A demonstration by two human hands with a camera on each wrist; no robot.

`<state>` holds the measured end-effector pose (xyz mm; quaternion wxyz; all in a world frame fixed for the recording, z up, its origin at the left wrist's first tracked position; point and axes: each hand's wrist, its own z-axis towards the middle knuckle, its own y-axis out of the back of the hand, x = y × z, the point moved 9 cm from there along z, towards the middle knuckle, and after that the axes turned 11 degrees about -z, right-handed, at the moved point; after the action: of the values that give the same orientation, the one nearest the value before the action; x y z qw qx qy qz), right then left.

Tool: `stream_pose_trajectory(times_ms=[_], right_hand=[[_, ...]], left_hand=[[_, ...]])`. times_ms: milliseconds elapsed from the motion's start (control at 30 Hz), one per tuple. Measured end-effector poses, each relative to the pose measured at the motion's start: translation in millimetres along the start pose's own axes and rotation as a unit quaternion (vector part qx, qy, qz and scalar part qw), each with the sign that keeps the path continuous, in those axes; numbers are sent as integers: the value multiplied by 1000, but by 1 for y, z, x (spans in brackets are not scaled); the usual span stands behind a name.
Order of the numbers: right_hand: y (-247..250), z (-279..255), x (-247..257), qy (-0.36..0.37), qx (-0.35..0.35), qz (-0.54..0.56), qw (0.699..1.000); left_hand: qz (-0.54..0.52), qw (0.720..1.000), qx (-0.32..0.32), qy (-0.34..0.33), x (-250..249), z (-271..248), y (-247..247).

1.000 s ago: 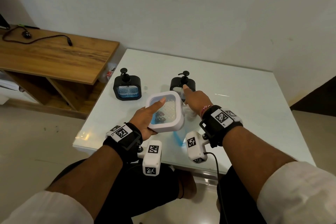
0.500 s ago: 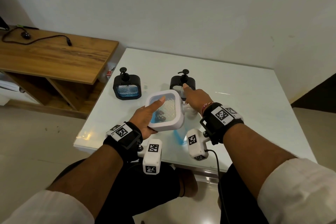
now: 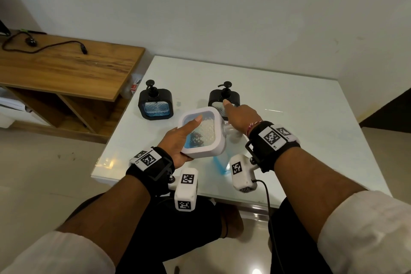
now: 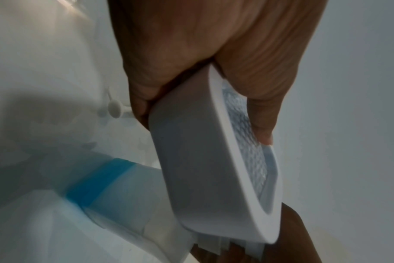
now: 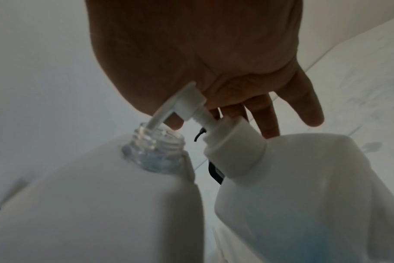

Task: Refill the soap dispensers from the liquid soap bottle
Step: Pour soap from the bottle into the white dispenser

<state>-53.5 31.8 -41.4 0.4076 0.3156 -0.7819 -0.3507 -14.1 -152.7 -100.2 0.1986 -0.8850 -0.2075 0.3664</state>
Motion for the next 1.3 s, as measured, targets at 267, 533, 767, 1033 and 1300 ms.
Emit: stream_pose_trajectory(times_ms=[267, 533, 767, 1033, 1300], right_hand=[[-6, 5, -3, -9, -8, -34, 999], [7, 1, 5, 25, -28, -50, 998], [0, -1, -3, -8, -5, -1, 1000], [6, -4, -1, -1, -33, -4, 999], [-1, -13, 0, -6, 16, -5, 1000]], left_hand=[[8, 1000, -2, 2, 1, 3, 2], [2, 1000, 1, 3, 1, -1, 0], [-1, 1000, 6, 0, 1, 0, -4], [5, 1000, 1, -1, 1, -5, -4], [9, 1000, -6, -2, 1, -3, -2]])
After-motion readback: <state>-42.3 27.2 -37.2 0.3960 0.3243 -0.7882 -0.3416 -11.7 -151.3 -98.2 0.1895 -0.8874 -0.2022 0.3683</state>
